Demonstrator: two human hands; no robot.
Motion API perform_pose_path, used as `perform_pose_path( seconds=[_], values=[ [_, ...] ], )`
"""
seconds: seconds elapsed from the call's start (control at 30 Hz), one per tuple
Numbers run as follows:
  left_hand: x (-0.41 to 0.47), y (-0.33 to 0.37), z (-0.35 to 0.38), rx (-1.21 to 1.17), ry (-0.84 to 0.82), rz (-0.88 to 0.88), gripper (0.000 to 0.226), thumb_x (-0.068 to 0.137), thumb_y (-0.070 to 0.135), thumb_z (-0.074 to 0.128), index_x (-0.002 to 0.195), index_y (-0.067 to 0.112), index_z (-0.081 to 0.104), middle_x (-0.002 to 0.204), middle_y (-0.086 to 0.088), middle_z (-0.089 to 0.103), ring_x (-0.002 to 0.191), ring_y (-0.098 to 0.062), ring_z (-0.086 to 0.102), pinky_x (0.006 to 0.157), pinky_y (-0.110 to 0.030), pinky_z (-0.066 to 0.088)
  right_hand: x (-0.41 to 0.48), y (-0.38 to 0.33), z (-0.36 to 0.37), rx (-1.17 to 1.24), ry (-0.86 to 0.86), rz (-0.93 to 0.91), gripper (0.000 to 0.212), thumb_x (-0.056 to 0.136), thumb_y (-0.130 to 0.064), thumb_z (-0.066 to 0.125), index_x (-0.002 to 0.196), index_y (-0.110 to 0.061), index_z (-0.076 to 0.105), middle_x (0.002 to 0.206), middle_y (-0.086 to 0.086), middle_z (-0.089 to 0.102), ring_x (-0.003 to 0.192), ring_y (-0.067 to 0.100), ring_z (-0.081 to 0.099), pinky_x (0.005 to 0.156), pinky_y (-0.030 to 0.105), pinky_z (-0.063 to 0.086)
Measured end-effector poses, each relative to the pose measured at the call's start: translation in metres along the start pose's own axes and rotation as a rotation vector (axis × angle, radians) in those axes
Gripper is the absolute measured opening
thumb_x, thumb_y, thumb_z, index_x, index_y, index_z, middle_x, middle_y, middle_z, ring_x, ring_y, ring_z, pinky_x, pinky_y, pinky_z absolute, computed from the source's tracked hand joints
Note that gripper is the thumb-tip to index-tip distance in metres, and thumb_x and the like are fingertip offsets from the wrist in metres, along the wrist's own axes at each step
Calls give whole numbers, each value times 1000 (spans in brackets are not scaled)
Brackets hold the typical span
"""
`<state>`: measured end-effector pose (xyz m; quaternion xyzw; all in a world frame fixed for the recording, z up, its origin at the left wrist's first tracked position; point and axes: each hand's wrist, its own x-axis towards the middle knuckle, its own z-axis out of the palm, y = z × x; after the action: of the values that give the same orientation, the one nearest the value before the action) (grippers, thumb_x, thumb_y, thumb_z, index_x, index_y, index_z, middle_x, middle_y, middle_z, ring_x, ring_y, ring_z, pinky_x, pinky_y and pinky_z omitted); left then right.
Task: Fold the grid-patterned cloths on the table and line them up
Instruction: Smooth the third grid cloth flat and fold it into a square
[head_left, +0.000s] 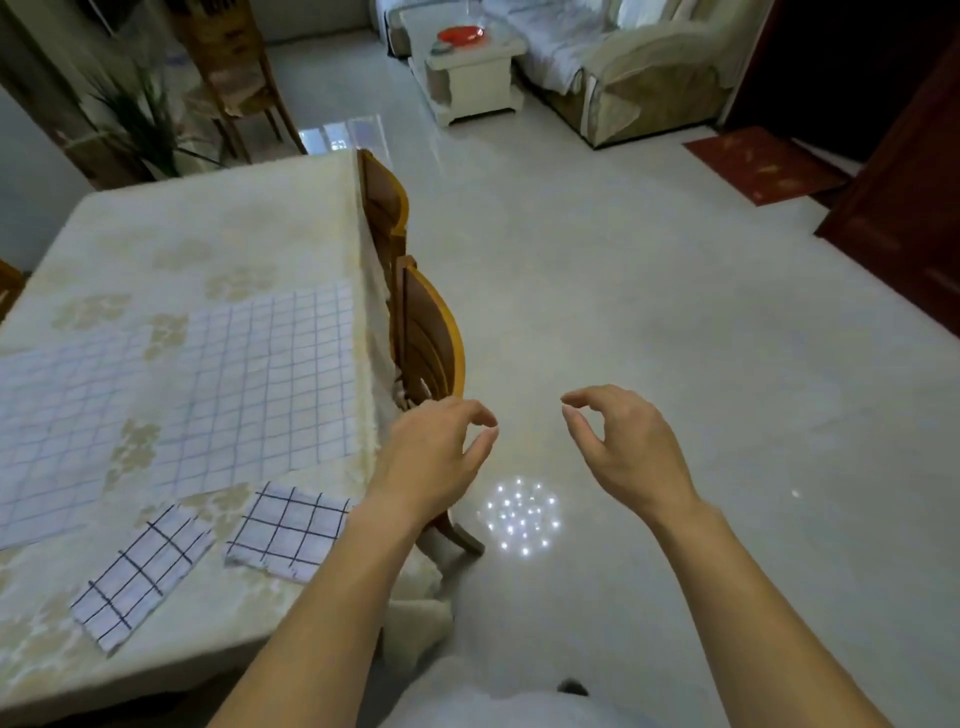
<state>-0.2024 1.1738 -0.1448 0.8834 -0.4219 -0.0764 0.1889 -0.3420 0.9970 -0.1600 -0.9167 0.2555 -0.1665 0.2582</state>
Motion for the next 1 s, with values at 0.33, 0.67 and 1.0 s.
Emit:
perform_pose_path(
  seconds=[0.33, 0.67, 1.0],
  values=[
    [142, 43, 41, -3, -164, 103, 34, 102, 50, 49, 126, 31, 62, 123, 11, 65, 112, -11, 60, 99, -40, 50, 86, 87, -29, -72, 66, 90, 21, 97, -32, 58, 111, -22, 70, 109, -6, 71, 102, 17, 65, 92, 40, 51],
    [362, 23, 45, -170, -122, 69, 33, 102, 48, 51, 127, 30, 62, 124, 8, 65, 115, -17, 60, 100, -37, 45, 305, 128, -58, -300, 44, 51, 19, 95, -30, 61, 110, -21, 71, 109, -5, 71, 101, 17, 64, 89, 35, 50],
    [462, -83, 5, -187, -39, -161, 35, 101, 49, 51, 129, 31, 61, 126, 11, 64, 117, -9, 58, 102, -38, 49, 482, 96, 41, -214, -79, -112, 16, 95, -31, 60, 104, -23, 71, 99, -5, 71, 87, 19, 66, 81, 33, 50]
  ],
)
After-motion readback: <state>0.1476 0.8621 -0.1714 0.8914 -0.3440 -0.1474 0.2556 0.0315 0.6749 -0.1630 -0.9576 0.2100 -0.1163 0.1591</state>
